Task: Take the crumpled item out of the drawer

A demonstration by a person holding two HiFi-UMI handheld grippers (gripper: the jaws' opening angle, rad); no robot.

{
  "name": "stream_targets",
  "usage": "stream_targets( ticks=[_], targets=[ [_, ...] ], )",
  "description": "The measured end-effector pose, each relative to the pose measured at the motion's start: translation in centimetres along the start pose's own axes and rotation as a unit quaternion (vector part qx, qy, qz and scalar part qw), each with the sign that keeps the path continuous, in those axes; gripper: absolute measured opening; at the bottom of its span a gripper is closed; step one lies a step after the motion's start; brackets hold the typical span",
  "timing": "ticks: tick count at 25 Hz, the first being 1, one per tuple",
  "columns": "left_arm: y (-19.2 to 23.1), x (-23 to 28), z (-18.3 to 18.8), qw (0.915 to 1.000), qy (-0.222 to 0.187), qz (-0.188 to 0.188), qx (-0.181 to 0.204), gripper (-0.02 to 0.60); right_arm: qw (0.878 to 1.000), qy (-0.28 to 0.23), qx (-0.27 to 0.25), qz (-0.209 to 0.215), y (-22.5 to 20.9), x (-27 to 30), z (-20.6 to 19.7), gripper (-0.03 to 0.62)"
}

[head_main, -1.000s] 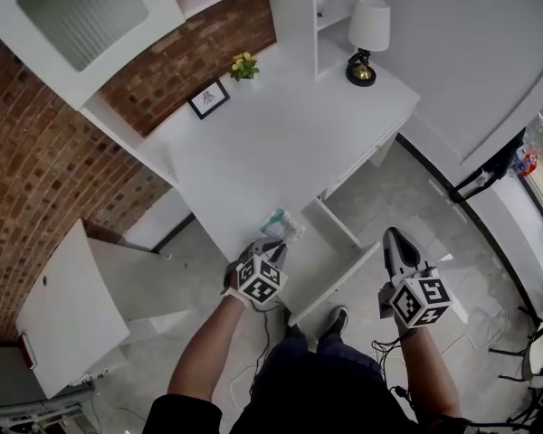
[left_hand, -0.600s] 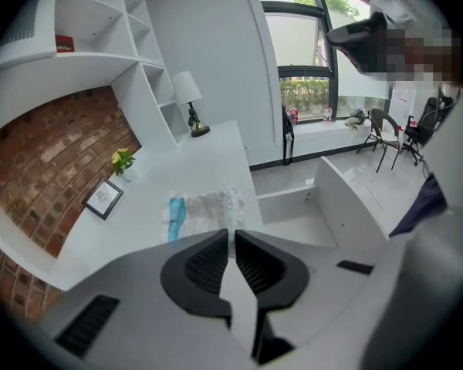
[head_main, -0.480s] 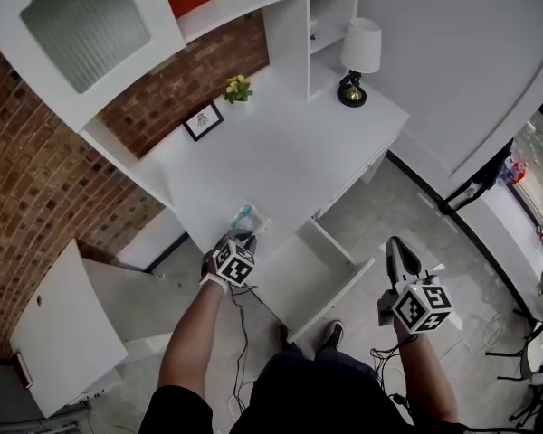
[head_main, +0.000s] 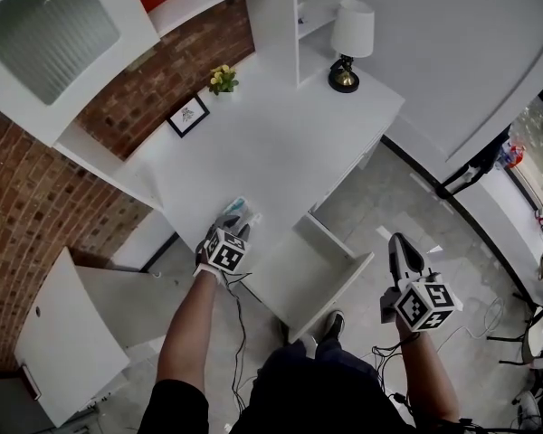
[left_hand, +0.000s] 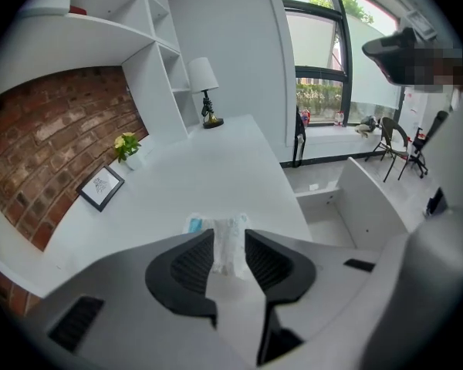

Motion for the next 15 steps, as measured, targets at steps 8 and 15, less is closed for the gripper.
stream_targets(
  ticks=[8,15],
  targets=[
    [1.6,-4.2,2.6,0.9908,-0.088,0.044,-0.093,0.159,1.000,-0.006,-0.008,0.028,1.4,1.1,1.5,0.008],
    [1.2,-11.4,6.1,0.9720,-0.175,0.059,-0.145,0.158,0.996,-0.043,-0.067,0.050,4.2,1.3,5.0,0.005]
  ],
)
Point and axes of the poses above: the fingertips, and each gripper's own axes: x forward along the fingers, y to its left, z out of its top, the point moved 3 cm from there along -x, backward along the fingers, and after that the axes turned 1 degree about -z, right-handed, at the moved point
